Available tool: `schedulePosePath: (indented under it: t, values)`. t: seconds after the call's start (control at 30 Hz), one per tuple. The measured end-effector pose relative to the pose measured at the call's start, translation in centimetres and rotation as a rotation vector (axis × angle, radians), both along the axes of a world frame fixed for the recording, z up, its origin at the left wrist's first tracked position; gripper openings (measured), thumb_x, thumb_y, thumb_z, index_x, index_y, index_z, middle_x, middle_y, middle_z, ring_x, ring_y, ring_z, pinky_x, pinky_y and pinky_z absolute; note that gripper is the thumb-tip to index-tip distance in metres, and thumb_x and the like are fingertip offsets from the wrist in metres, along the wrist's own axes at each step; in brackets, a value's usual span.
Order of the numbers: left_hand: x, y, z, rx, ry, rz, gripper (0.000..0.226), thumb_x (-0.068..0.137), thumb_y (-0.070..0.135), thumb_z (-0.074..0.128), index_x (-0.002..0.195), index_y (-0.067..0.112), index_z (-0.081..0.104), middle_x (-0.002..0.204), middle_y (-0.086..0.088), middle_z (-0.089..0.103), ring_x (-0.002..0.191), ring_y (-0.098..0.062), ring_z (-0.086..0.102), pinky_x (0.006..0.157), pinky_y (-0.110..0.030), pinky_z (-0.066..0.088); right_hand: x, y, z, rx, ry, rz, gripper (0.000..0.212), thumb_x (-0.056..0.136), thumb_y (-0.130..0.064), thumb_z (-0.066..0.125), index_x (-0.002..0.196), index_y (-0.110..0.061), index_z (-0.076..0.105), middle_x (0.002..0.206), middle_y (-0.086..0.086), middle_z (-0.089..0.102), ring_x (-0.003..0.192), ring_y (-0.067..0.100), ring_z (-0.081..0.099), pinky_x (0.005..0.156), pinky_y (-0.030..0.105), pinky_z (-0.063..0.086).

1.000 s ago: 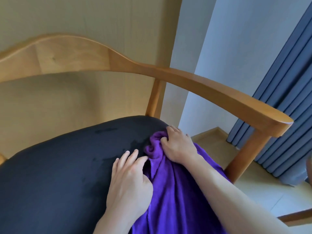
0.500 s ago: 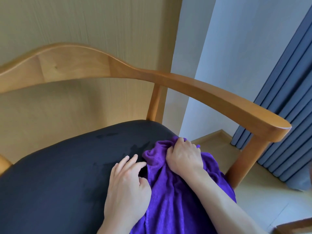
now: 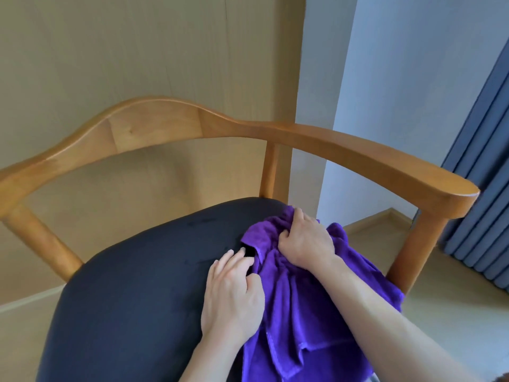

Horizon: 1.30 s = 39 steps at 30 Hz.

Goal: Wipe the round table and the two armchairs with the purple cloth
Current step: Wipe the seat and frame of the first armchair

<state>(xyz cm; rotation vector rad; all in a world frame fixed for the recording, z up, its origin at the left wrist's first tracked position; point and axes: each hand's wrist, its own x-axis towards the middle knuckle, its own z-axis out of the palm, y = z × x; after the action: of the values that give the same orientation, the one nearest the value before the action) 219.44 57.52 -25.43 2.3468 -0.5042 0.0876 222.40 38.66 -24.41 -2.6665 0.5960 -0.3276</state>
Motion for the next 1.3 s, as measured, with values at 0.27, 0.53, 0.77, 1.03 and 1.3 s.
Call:
schedulePosePath:
  t: [0.27, 0.53, 0.77, 1.03, 1.3]
  values:
    - [2.0, 1.6, 0.3, 0.125, -0.042, -0.137, 0.051, 0.091, 0.011, 0.039, 0.135, 0.03, 0.056, 0.15, 0.018, 0.043, 0.136, -0.001, 0.031, 0.114, -0.02, 0.021, -4.8, 0.9, -0.7, -0.011, -0.121, -0.071, 0.02, 0.088, -0.009, 0.049, 0.106, -0.015, 0.053, 0.105, 0.006, 0.064, 0.095, 0.026, 0.059, 0.073, 0.03, 0.039]
    - [1.4, 1.6, -0.2, 0.125, -0.205, -0.083, 0.061, 0.088, 0.036, 0.015, 0.128, 0.029, 0.061, 0.142, 0.02, 0.051, 0.134, 0.006, 0.033, 0.113, -0.016, 0.018, 4.6, -1.2, 0.6, 0.151, -0.188, 0.049, 0.037, 0.096, -0.011, 0.048, 0.131, -0.019, 0.055, 0.116, 0.004, 0.066, 0.107, 0.025, 0.063, 0.09, 0.038, 0.053]
    - [1.5, 1.7, -0.2, 0.112, -0.205, -0.096, 0.058, 0.086, 0.039, 0.013, 0.109, 0.027, 0.065, 0.122, 0.022, 0.058, 0.124, 0.004, 0.042, 0.11, -0.023, 0.029, 4.7, -0.1, -0.8, -0.069, 0.205, 0.165, 0.066, 0.095, -0.048, 0.03, 0.154, -0.017, 0.029, 0.166, 0.007, 0.023, 0.152, 0.035, 0.019, 0.121, 0.059, 0.01]
    - [1.5, 2.3, -0.1, -0.175, -0.19, 0.082, 0.03, 0.084, 0.022, 0.027, 0.072, 0.019, 0.055, 0.087, 0.015, 0.057, 0.091, -0.006, 0.05, 0.083, -0.031, 0.043, -6.4, 4.2, 1.8, 0.218, 0.133, 0.467, 0.076, 0.081, -0.053, 0.022, 0.152, -0.036, 0.039, 0.162, -0.018, 0.03, 0.151, 0.0, 0.015, 0.125, 0.032, 0.002]
    - [1.6, 2.1, -0.1, -0.228, -0.153, 0.092, 0.026, 0.074, 0.014, 0.031, 0.074, 0.029, 0.052, 0.085, 0.022, 0.056, 0.094, 0.001, 0.049, 0.082, -0.027, 0.041, -9.1, 5.8, 1.8, -0.018, 0.239, 0.32, 0.084, 0.078, -0.063, 0.041, 0.156, -0.036, 0.025, 0.169, -0.004, 0.013, 0.156, 0.02, 0.004, 0.126, 0.046, -0.002]
